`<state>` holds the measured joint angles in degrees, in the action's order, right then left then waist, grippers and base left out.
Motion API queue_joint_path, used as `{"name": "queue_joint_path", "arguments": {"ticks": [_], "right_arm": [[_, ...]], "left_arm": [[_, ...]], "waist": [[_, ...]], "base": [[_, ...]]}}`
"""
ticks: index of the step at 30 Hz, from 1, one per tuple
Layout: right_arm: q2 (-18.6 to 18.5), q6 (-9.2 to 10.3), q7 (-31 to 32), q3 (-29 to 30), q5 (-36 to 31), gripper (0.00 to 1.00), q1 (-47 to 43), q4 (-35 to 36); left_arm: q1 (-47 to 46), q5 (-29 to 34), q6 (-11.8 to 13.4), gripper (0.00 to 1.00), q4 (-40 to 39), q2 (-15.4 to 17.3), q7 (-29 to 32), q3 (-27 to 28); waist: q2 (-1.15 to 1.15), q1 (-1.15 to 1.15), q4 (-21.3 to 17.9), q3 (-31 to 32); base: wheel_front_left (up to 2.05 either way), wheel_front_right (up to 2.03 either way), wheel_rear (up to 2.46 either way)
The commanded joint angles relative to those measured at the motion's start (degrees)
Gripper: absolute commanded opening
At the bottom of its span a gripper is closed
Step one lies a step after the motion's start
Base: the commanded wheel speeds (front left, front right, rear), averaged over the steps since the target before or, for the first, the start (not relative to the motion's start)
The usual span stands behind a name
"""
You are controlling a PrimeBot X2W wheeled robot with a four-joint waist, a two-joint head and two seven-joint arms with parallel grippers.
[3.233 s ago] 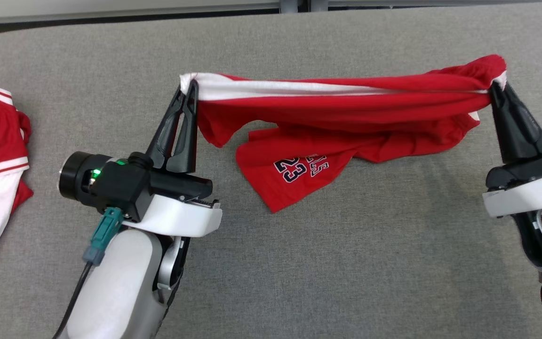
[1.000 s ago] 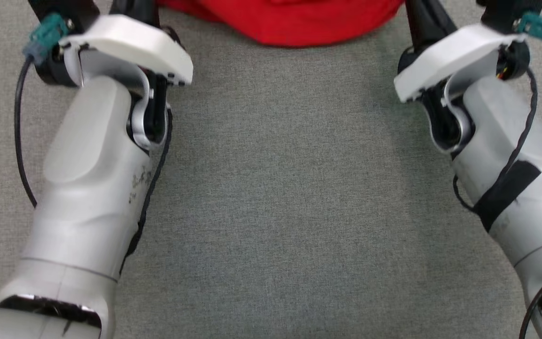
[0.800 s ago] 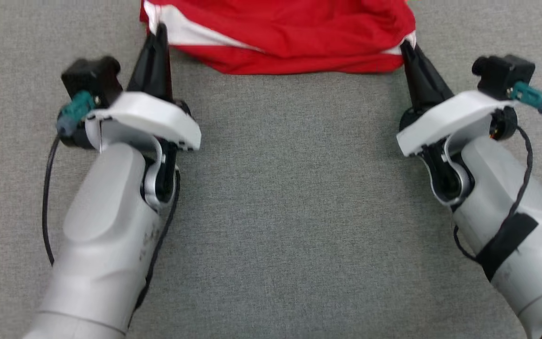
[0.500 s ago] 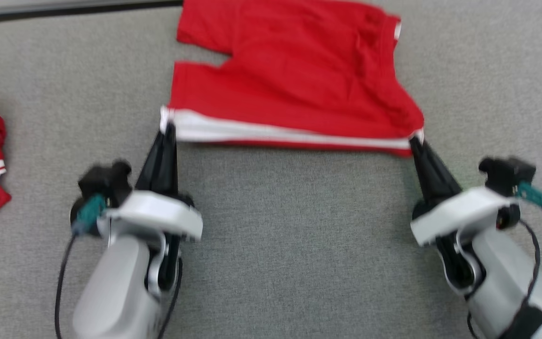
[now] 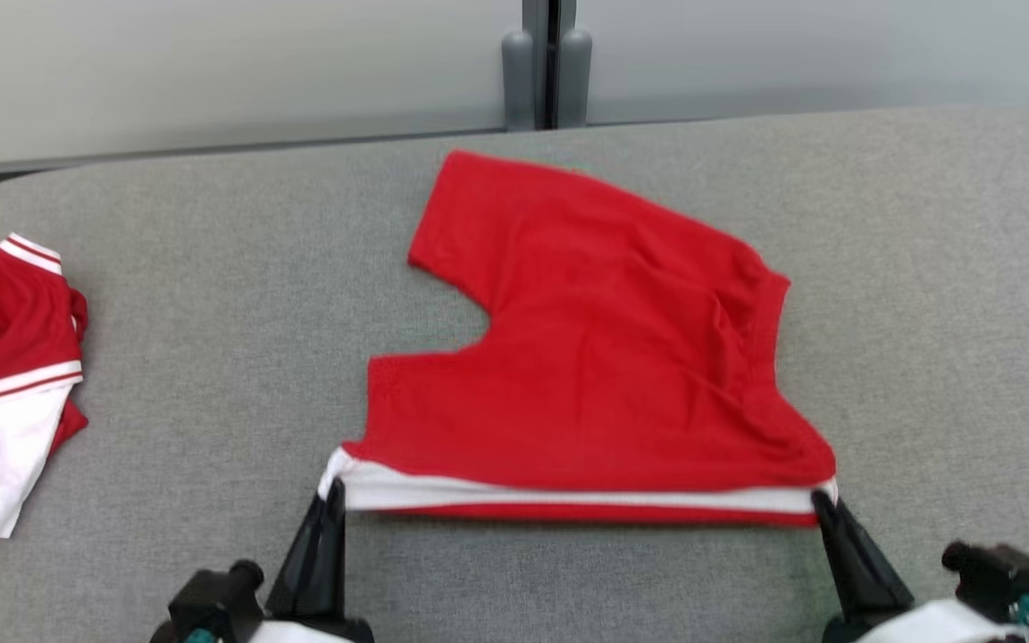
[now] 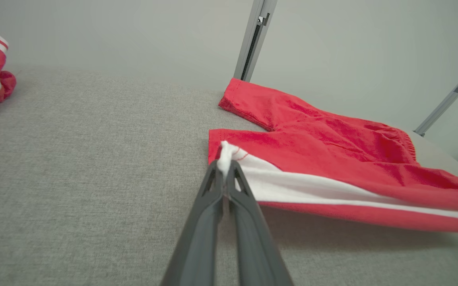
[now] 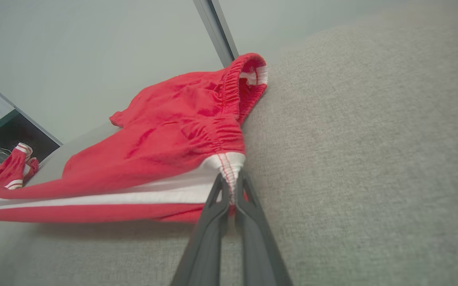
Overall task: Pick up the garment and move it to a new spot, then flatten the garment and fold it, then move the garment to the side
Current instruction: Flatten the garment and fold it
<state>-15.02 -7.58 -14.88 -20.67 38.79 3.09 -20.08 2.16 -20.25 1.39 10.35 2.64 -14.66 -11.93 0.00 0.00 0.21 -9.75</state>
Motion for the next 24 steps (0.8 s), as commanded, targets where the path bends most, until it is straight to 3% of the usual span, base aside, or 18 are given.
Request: {"name": "queue_joint_path", "arguments": {"ticks": [1,7,14,24], "right_arm": [[0.0,0.16,0.9,1.5,-1.0,0.0,-2.8,1.6],[1.9,0.15,5.1,5.2,-2.7,0.0,-8.4,5.7],[3.4,0.15,8.2,7.7,-3.8,0.0,-8.4,7.3],[5.9,0.11,15.0,12.1,-3.6,0.0,2.7,11.8]], "left_arm": [[2.0,0.2,0.9,0.0,-1.8,0.7,0.7,0.1],[5.4,-0.1,2.1,0.0,-5.9,1.0,3.4,-0.7],[2.3,1.2,1.9,0.0,-6.9,1.7,4.8,-1.8],[-19.6,3.4,0.1,0.0,-2.0,1.5,6.4,-3.8]], "waist": [[0.0,0.0,-0.1,1.5],[0.0,0.0,-0.5,3.1],[0.0,0.0,-0.7,2.9],[0.0,0.0,-2.1,-6.6]], "base": [[0.0,0.0,0.0],[0.0,0.0,0.0],[0.0,0.0,0.0],[0.0,0.0,0.0]]}}
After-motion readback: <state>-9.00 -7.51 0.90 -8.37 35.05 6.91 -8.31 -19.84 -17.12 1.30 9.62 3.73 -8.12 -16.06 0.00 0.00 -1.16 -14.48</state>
